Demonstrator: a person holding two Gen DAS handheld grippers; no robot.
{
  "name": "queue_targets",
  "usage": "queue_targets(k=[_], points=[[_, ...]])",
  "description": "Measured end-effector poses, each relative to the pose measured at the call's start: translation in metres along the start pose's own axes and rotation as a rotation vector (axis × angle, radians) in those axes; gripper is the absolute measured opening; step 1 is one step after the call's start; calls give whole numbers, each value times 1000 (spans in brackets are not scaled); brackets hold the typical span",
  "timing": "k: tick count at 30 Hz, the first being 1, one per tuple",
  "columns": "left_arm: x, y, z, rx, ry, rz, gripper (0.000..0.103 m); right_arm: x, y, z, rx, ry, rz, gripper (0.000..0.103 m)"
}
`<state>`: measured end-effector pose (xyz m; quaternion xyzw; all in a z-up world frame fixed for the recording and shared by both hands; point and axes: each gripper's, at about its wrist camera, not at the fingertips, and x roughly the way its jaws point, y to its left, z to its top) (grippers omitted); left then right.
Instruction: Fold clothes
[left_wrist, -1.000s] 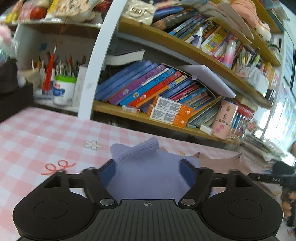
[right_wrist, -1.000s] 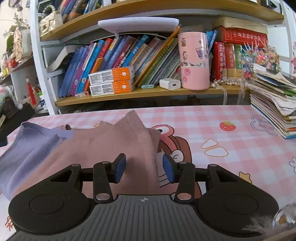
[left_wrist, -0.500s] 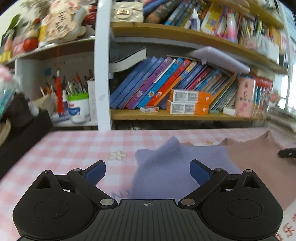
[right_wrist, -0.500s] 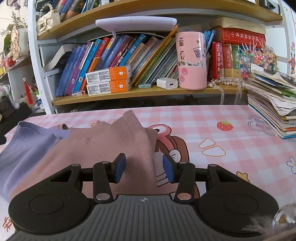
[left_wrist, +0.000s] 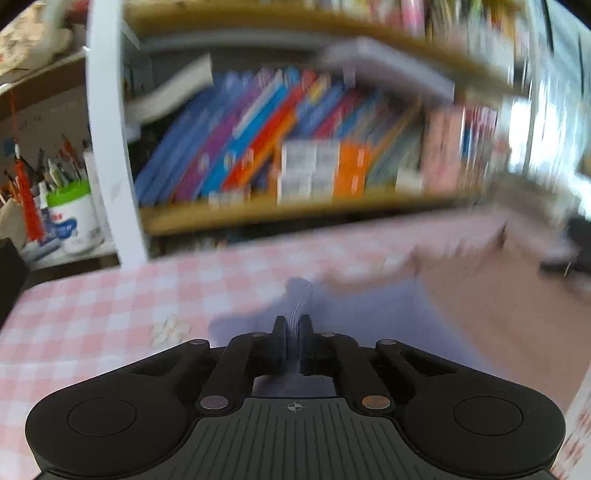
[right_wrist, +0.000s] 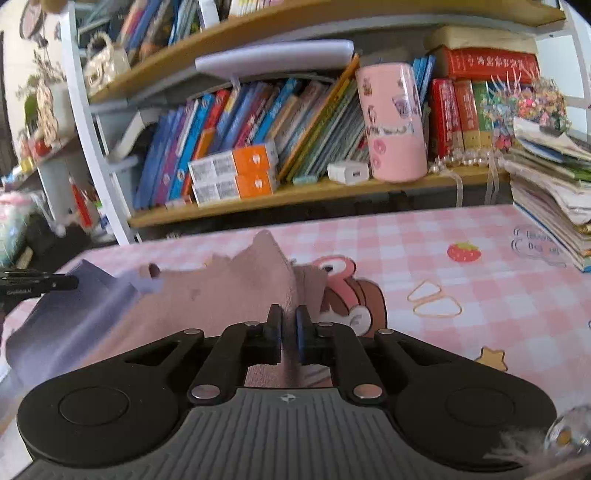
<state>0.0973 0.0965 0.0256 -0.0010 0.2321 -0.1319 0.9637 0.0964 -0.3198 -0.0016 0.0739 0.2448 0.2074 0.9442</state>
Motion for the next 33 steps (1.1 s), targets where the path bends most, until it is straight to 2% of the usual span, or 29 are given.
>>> queue_targets(k=[1,3,5,6,9,11,13,15,18,20,22,28,31,33], points=[[-2,5,2,-40,-24,-8,4,-2,-1,1,8,-15,3,7],[10,13,-2,-79,27,13,4,-1,-6,2,37,-23,-7,7],[25,21,-8,-110,95,41,5,12,-14,-1,63,38,-38,7],[27,24,-11,-130,102,43,6,16,-16,-3,71,59,-39,7],[24,34,-14,-204,80,28,12,17,-21,-4,105,64,-35,10],[14,39,-14,-240,54,16,13,17,-24,-4,123,64,-47,17],[1,41,-17,-250,29,-26,13,14,-27,-4,139,54,-64,26],[-10,41,-24,-262,16,-52,14,9,-28,-3,148,33,-75,29],[-19,40,-31,-311,11,-60,23,-2,-31,1,172,-16,-64,31],[-21,42,-35,-358,8,-66,47,-3,-35,2,201,-17,-37,34],[-19,44,-37,-397,23,-56,58,-2,-39,2,227,-7,-15,34],[-11,41,-44,-432,50,-36,54,8,-37,-3,231,57,2,33],[-6,39,-47,-438,60,-28,32,14,-37,-7,238,90,21,24],[-6,39,-49,-455,63,-19,26,16,-39,-8,265,101,61,16]])
